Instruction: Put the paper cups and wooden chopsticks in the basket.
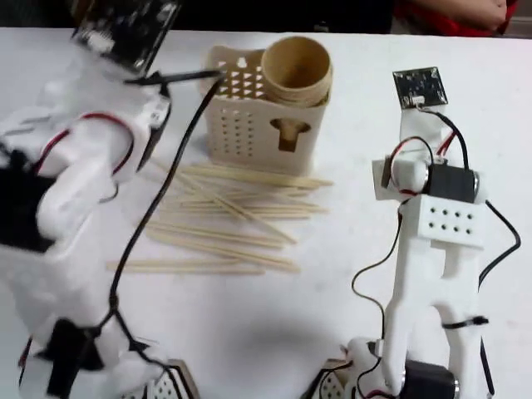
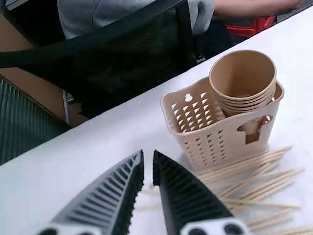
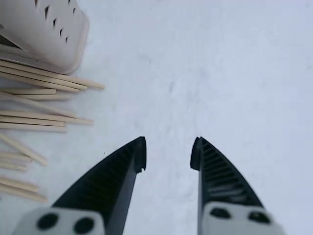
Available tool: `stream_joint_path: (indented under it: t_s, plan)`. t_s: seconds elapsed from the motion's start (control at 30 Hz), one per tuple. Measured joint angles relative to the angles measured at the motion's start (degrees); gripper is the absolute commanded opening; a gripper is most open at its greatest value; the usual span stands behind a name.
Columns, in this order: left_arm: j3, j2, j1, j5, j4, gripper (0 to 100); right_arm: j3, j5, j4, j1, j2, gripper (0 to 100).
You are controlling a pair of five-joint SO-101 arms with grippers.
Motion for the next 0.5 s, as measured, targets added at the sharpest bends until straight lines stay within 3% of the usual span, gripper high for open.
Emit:
stream_joint_path:
  t_s: [0.23,0.5]
  plan:
    - [18.11,-12.84,-8.62,0.0,-0.35,6,0.0,0.53,2.99,-2.73,-5.98,16.3]
    - [46.15,-25.76,-21.71,2.64,-11.08,6,0.0,5.45,7.12,-21.01,-7.3,16.3]
